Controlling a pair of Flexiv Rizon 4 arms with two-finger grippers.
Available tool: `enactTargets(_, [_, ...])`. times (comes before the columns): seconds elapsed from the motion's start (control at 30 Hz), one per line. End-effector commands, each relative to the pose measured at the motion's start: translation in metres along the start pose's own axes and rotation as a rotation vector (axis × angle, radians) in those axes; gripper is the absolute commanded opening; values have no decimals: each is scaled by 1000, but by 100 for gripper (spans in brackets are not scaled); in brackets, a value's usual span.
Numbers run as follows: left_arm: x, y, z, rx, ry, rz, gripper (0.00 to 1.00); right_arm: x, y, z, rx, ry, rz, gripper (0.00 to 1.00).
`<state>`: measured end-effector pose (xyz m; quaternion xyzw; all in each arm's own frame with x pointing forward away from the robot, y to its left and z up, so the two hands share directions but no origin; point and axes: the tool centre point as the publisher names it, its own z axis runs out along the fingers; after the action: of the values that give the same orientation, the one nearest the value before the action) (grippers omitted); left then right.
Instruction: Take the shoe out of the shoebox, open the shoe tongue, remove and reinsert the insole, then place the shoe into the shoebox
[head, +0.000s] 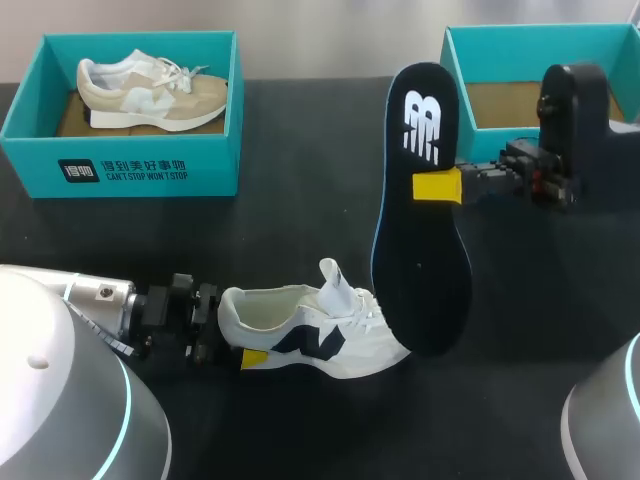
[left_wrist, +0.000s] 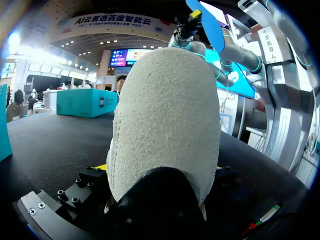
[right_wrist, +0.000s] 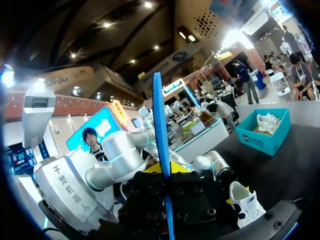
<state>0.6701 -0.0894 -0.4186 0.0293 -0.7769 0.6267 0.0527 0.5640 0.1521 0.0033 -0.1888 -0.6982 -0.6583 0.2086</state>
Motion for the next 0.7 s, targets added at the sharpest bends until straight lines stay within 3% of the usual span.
enactTargets(0.03, [-2, 4, 2, -1, -2, 0, 0, 3, -14, 2, -28, -11, 5, 0])
enactTargets(0.5, [-2, 2, 1, -11, 9, 6, 0, 2, -18, 4, -27, -9, 23, 0])
enactTargets(0.53, [-1, 2, 0, -15, 6, 9, 36, 2, -18, 4, -27, -9, 23, 0])
enactTargets(0.57, [-1, 2, 0, -22, -11, 25, 88, 2, -18, 4, -27, -9, 23, 0])
enactTargets(0.6, [0, 1, -1, -25, -7, 27, 100, 2, -18, 4, -27, -9, 23, 0])
enactTargets(0.7, [3, 0, -5, -38, -20, 54, 100, 2, -18, 4, -27, -9, 23, 0])
